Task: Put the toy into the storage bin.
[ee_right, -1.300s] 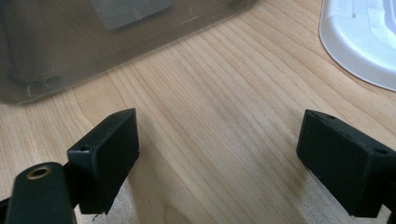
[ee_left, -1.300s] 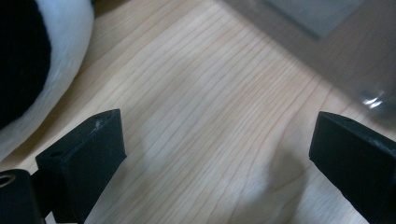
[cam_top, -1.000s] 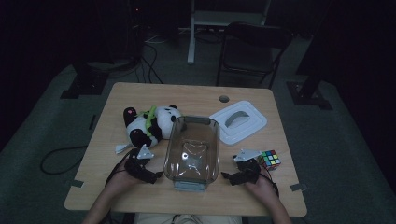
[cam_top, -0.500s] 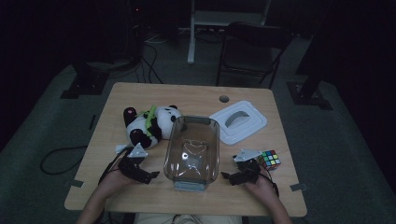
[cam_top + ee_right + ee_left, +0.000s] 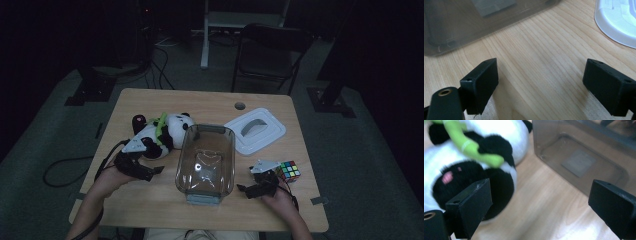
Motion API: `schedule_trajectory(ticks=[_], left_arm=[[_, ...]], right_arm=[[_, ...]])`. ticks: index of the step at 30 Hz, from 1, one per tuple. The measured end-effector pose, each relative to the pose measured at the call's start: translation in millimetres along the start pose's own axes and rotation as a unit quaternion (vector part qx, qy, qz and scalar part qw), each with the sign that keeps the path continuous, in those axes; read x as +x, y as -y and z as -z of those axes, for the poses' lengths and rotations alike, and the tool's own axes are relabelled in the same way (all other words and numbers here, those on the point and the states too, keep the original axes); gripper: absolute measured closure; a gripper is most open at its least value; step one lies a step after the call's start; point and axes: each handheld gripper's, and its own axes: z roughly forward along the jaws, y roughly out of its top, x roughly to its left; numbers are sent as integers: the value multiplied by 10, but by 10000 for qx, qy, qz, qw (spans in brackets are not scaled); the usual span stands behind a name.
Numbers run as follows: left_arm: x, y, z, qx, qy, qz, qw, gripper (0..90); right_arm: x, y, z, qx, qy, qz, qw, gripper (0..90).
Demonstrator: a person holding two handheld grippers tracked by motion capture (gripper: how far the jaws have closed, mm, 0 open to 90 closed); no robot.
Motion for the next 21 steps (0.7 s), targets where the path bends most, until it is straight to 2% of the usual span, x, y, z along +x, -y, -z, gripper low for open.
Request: schedule_trajectory(ticks=[2,6,13,19,21], left_arm=[[42,-73,21,-66,17,-4,10000,56],[147,-232,47,-189,-83,-46,9998,57],[371,-447,35,-398,-172,50,9990,57],[637,-513,-111,-306,-389,269,9984,73],[711,-522,-157,-277,-381,301,9984,104]], right_arm=[[0,0,0,0,0,-1,10000,125],[-1,0,0,3,0,5,10000,124],[0,0,0,0,1,1,10000,125],[0,0,0,1,1,0,10000,125],[0,0,0,0,1,0,10000,125]])
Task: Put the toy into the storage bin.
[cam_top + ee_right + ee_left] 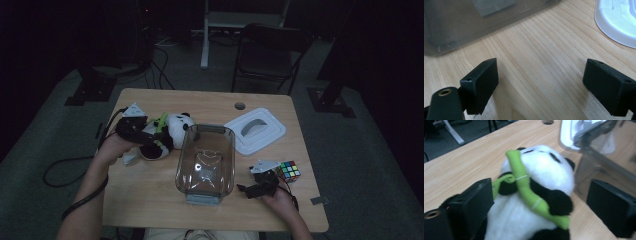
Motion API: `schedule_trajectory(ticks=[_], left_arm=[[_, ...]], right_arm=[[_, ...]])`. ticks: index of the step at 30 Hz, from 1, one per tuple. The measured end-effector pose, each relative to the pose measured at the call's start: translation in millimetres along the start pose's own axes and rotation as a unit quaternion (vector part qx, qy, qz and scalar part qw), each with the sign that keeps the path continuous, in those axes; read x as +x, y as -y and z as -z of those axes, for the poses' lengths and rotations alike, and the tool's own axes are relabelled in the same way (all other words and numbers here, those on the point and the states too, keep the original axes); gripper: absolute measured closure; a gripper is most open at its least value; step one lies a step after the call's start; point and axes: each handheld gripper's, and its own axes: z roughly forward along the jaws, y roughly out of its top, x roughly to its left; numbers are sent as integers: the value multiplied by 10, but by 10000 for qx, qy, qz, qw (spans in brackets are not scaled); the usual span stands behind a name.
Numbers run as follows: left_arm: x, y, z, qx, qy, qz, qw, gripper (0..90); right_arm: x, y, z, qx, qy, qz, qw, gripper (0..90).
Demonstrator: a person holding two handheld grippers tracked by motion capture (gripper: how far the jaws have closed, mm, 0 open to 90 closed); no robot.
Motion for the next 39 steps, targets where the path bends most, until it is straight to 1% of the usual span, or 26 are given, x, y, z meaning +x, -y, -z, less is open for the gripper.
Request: schedule_trajectory(ticks=[1,3,4,6,7,8,10,11,12,13,14,15,16,17,18,20,22,23,25,26,27,29,30,31,34,39], left_arm=[[48,-10,-38,16,18,18,10000,146],[123,-22,-111,77,49,114,9999,147],[151,-23,-153,140,16,131,9998,148],[193,-14,-225,249,60,240,9994,158],[209,-3,-278,332,40,241,9991,158],[222,9,-323,405,54,300,9987,159],[238,34,-398,504,61,337,9981,159],[244,49,-441,591,108,377,9975,181],[247,57,-461,606,163,402,9972,213],[244,66,-489,642,207,460,9967,217],[236,77,-526,742,138,461,9961,236],[236,84,-547,769,116,485,9958,262],[239,91,-557,768,122,595,9952,281],[236,99,-569,776,64,650,9948,310],[231,107,-574,781,61,704,9944,339],[218,130,-573,732,-46,852,9937,439],[188,138,-560,689,-142,882,9936,540],[171,134,-550,675,-192,947,9930,588],[152,117,-525,637,-253,1043,9922,650],[146,105,-508,620,-238,1072,9920,674],[146,96,-492,569,-221,1128,9917,687],[165,87,-461,518,-224,1209,9911,701],[177,88,-447,476,-223,1285,9903,703],[200,89,-423,459,-261,1334,9897,707],[245,97,-373,421,-359,1480,9874,707],[318,114,-291,406,-477,1664,9841,708]], right_arm=[[0,0,0,0,0,0,10000,125],[0,0,0,1,0,0,10000,125],[0,0,0,1,0,-1,10000,125],[0,0,0,2,0,-1,10000,125],[1,-1,-1,2,9,-12,10000,125],[1,-2,-2,3,15,-14,10000,125],[3,-6,-5,4,25,-35,10000,125],[1,-7,-8,-2,31,-32,10000,125],[1,-10,-11,-4,41,-39,10000,125],[1,-11,-11,-3,43,-43,10000,124],[0,-12,-12,-2,45,-44,10000,124],[0,-14,-13,3,56,-47,10000,124],[2,-16,-15,8,69,-58,10000,125],[1,-18,-18,5,80,-62,9999,125],[1,-21,-21,4,91,-71,9999,124],[2,-28,-29,-2,110,-100,9999,124],[6,-33,-33,4,129,-114,9999,122],[7,-35,-35,5,130,-114,9998,122],[10,-42,-42,-1,160,-155,9998,122],[19,-49,-48,-2,177,-177,9997,123],[32,-57,-55,-19,144,-197,9997,124],[63,-80,-73,-92,-73,-239,9996,132],[87,-94,-85,-107,-122,-246,9996,132],[106,-104,-95,-112,-132,-209,9996,132],[205,-148,-140,-127,-265,-91,9995,132],[303,-188,-180,-143,-378,-14,9992,134]])
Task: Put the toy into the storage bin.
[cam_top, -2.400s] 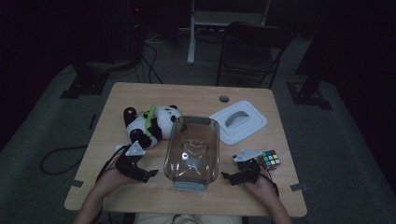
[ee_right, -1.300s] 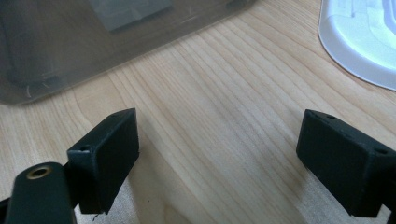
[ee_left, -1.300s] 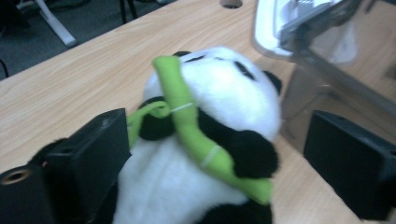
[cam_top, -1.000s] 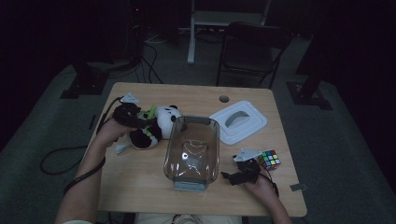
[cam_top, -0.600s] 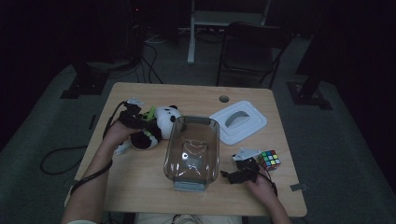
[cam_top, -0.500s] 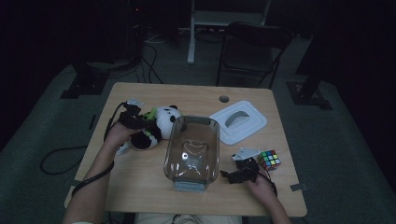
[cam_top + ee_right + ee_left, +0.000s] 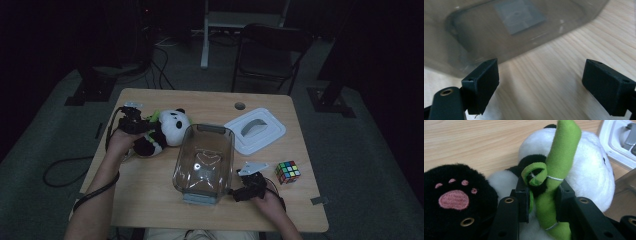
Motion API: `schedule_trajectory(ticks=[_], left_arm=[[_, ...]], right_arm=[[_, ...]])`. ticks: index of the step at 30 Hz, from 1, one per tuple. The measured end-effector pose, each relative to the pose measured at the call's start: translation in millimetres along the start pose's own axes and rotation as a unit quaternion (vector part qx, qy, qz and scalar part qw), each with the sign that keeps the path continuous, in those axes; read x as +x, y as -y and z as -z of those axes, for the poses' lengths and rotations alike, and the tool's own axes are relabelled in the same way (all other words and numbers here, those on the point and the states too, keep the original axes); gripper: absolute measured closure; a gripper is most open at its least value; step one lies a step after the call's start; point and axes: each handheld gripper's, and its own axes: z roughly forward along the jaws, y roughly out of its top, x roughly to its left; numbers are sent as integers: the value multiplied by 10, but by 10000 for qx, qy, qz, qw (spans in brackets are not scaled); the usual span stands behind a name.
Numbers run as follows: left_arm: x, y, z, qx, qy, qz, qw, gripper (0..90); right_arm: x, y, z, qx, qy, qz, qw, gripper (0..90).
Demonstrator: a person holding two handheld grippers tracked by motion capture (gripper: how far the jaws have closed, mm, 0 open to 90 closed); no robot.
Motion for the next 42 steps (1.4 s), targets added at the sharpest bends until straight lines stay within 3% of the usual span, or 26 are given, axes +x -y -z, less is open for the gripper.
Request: schedule_trajectory(ticks=[6,11,13,15,22,28,33,36,42], left_arm=[[60,-106,211,-252,-206,234,9992,707],[44,-282,465,-493,-374,246,9978,705],[14,-362,568,-579,-434,190,9972,705],[-15,-440,676,-698,-476,174,9963,705],[-206,-662,933,-953,-441,23,9945,704],[-406,-758,916,-924,-266,-141,9953,703],[-644,-791,815,-776,12,-311,9965,702],[-772,-775,736,-653,137,-424,9969,701],[-856,-707,607,-513,254,-434,9974,699]], right_arm=[[156,-132,-112,-87,79,108,9999,121],[259,-336,-294,-102,341,-179,9992,117],[291,-435,-374,-105,546,-368,9978,117],[322,-508,-424,-174,578,-511,9969,117],[433,-765,-676,-151,874,-784,9930,106],[450,-966,-840,-205,998,-1025,9895,106],[473,-1032,-867,-302,924,-1001,9902,106],[483,-1028,-857,-306,995,-897,9905,107],[463,-1001,-805,-357,1000,-924,9900,106]])
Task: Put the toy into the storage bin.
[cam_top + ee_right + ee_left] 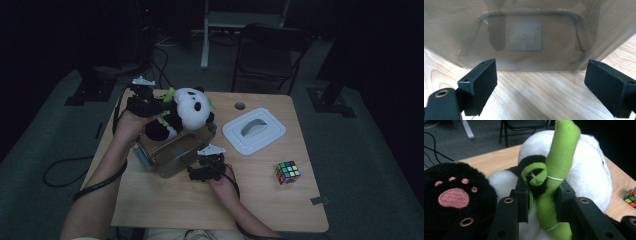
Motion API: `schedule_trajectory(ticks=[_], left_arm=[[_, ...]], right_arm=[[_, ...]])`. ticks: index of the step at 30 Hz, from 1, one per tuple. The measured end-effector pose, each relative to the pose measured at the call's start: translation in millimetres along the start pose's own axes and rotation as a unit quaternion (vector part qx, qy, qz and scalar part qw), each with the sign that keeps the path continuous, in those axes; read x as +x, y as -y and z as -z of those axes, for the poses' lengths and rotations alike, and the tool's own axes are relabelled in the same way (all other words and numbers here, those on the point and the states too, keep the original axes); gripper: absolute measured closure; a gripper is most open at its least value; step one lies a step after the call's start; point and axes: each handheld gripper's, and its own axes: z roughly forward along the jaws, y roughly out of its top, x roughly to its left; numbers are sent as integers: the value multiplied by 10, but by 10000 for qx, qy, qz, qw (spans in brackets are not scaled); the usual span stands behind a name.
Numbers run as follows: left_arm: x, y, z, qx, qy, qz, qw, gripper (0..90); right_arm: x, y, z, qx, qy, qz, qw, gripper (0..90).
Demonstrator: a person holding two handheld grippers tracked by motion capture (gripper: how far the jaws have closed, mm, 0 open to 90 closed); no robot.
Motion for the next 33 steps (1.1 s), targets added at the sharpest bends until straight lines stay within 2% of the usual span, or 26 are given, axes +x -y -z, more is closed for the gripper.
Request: schedule_trajectory(ticks=[9,12,14,18,24,27,29,31,33], left_arm=[[-131,109,-31,164,34,-165,9997,677],[-154,157,-30,305,123,-288,9990,624],[-162,184,-26,403,288,-366,9981,569],[-179,235,-14,510,323,-601,9964,511],[-148,328,-58,588,341,-596,9959,513],[-149,368,-106,818,399,-693,9934,511],[-127,435,-216,1098,274,-743,9908,489],[-69,515,-327,1244,250,-662,9897,476],[-4,574,-385,1229,311,-509,9906,475]], right_arm=[[-73,54,35,32,-8,45,10000,106],[-93,68,46,39,3,49,10000,106],[-109,76,50,46,37,70,10000,107],[-134,88,61,85,36,82,9999,107],[-168,129,65,144,32,66,9999,107],[-176,147,59,187,12,70,9998,107],[-180,151,56,212,-34,55,9998,107],[-175,153,55,209,-41,87,9997,107],[-174,156,58,221,-51,121,9997,107]])
